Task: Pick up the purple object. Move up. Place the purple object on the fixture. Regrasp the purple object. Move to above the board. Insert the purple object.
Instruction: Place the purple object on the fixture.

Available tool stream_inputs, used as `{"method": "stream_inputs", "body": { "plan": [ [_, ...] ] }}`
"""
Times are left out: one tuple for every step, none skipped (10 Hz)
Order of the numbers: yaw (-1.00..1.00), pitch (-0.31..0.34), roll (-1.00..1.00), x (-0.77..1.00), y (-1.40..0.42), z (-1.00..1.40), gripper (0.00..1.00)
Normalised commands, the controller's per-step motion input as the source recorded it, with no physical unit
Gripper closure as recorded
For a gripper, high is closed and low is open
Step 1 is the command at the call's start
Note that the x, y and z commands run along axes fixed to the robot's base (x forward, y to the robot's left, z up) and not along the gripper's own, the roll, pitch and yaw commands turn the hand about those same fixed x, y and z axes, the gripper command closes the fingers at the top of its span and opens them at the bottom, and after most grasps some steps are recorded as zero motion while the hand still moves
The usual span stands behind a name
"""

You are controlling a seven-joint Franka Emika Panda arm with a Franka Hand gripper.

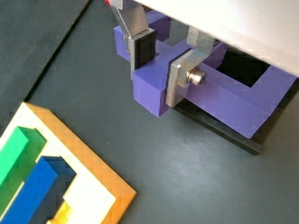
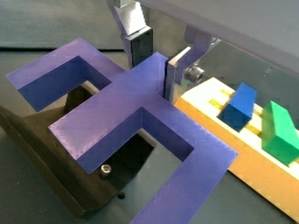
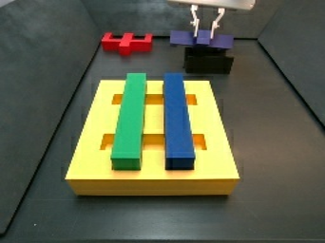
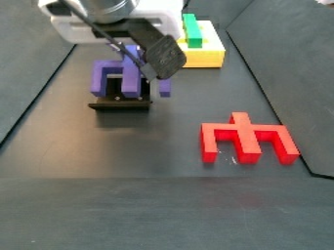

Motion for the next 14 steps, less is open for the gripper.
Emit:
{"method": "stream_inputs", "body": {
  "plan": [
    [0.09, 0.134, -0.31, 0.94, 0.06, -0.13, 1.0],
    [0.08, 0.094, -0.29, 0.97, 0.04, -0.07, 1.0],
    [0.07, 0.071, -0.2, 1.0, 0.02, 0.0, 1.0],
    [0.09, 0.071, -0.11, 1.0, 0.05, 0.0, 1.0],
    [0.15, 0.0, -0.07, 0.76, 0.08, -0.15, 1.0],
    [0.21, 0.0, -0.15, 0.51, 0.07, -0.34, 1.0],
    [0.27, -0.02, -0.24, 0.29, 0.04, -0.35, 1.0],
    [0.17, -0.117, -0.3, 0.11, 0.0, -0.23, 1.0],
    [0.1, -0.117, -0.13, 0.0, 0.0, -0.13, 1.0],
    [0.01, -0.023, 0.0, 0.0, 0.0, -0.15, 1.0],
    [0.0, -0.02, 0.0, -0.06, 0.0, -0.14, 1.0],
    [0.0, 0.0, 0.0, -0.09, 0.03, -0.16, 1.0],
    [-0.01, 0.0, 0.09, -0.08, 0.0, -0.14, 1.0],
    [-0.02, 0.06, 0.23, -0.05, 0.0, -0.09, 1.0]
  ]
}}
